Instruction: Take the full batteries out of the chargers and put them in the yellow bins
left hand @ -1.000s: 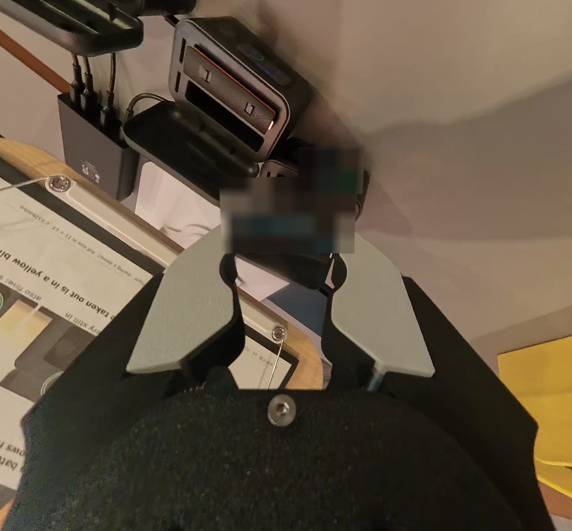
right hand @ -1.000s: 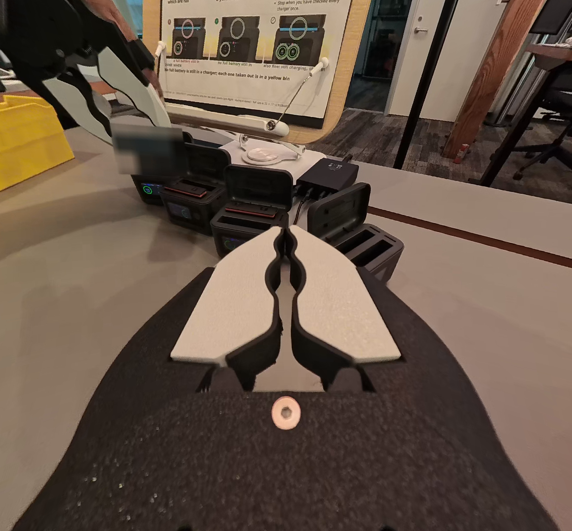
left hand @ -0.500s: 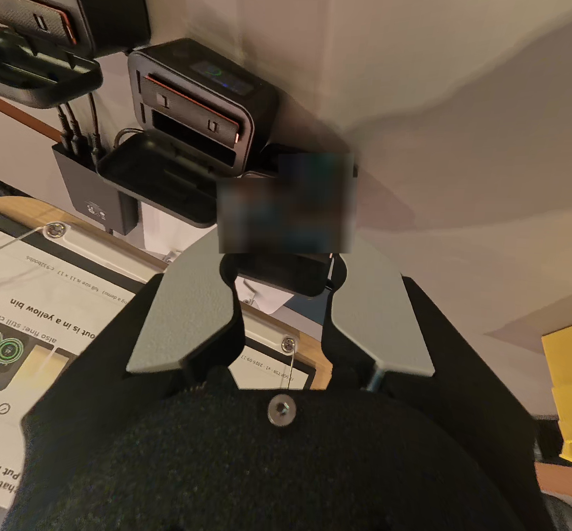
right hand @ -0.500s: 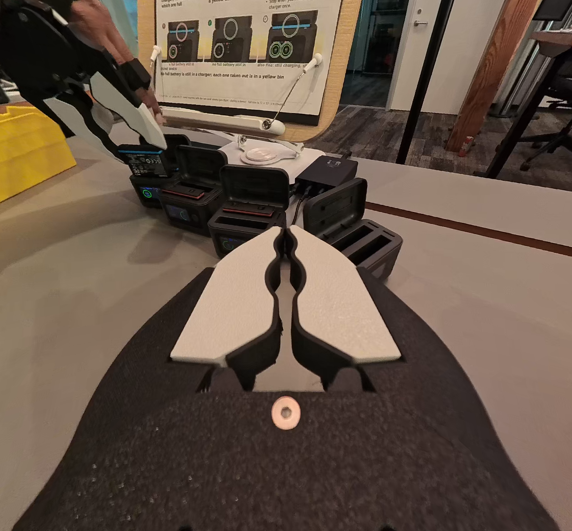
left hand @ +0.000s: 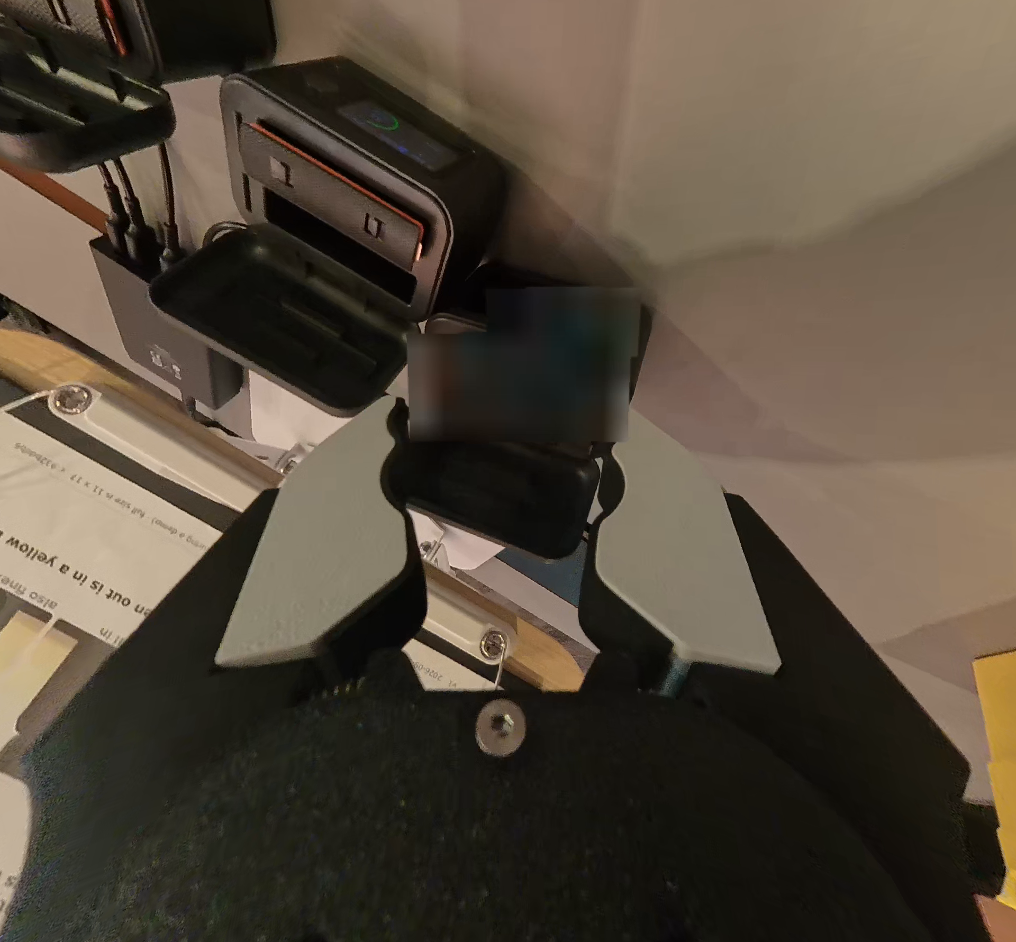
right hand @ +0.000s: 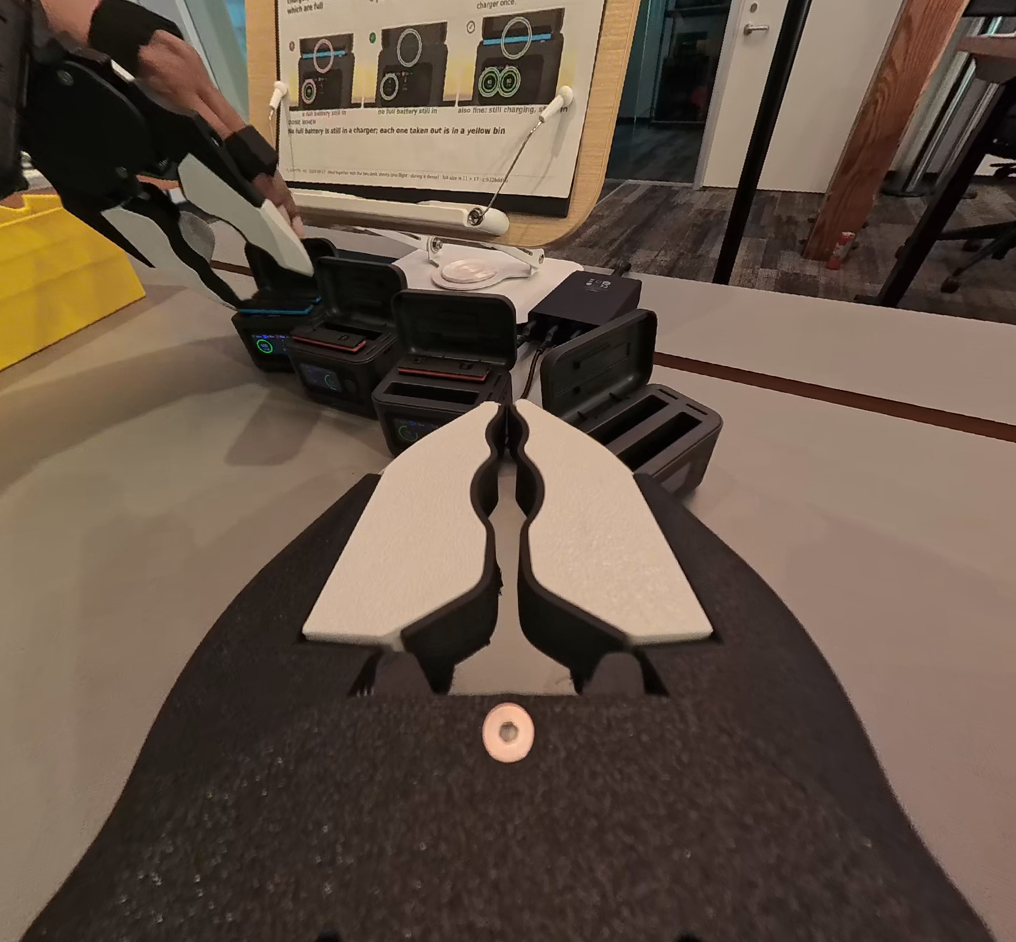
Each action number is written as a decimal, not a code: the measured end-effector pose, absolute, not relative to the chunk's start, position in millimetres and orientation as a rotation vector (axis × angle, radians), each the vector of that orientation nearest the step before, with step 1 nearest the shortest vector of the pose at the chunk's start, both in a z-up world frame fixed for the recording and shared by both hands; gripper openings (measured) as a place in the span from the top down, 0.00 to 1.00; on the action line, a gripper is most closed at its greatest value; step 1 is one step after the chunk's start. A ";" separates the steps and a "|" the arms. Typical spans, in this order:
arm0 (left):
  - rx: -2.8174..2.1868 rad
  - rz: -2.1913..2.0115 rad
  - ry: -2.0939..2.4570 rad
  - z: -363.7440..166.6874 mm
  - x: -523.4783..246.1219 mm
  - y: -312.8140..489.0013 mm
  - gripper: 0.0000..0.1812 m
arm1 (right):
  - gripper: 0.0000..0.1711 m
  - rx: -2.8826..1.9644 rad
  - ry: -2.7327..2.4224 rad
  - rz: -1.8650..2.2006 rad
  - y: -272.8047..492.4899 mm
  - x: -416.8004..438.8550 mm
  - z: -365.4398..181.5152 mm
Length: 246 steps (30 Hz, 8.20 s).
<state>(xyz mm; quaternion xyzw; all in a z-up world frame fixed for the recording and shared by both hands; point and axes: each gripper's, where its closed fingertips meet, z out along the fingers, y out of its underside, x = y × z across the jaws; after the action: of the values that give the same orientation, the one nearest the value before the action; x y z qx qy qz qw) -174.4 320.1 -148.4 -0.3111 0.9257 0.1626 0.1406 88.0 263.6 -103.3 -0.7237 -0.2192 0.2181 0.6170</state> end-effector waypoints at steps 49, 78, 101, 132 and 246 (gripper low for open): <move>-2.199 0.076 0.660 -150.5 -176.2 320.8 1.00 | 1.00 -1.621 -0.497 0.567 253.2 81.8 -82.1; -2.230 -0.176 0.458 -138.9 -196.7 315.0 1.00 | 1.00 -1.602 -0.496 0.540 252.7 85.3 -76.0; -2.178 -0.092 0.583 -131.1 -200.5 308.9 1.00 | 1.00 -1.594 -0.478 0.520 253.9 90.7 -73.4; -2.049 -0.512 0.874 -189.3 -183.2 324.1 0.67 | 1.00 -1.628 -0.501 0.464 258.6 89.5 -89.6; -1.700 -0.289 0.182 -95.8 -227.4 202.0 0.70 | 1.00 -1.631 -0.615 0.414 251.9 71.6 -99.6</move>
<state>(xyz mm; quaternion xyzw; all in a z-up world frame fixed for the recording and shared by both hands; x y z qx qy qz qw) -227.4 202.0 -95.8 -0.7475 0.0799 -0.1271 0.6471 71.6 251.9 -99.6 -0.7108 -0.2678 0.1805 0.6249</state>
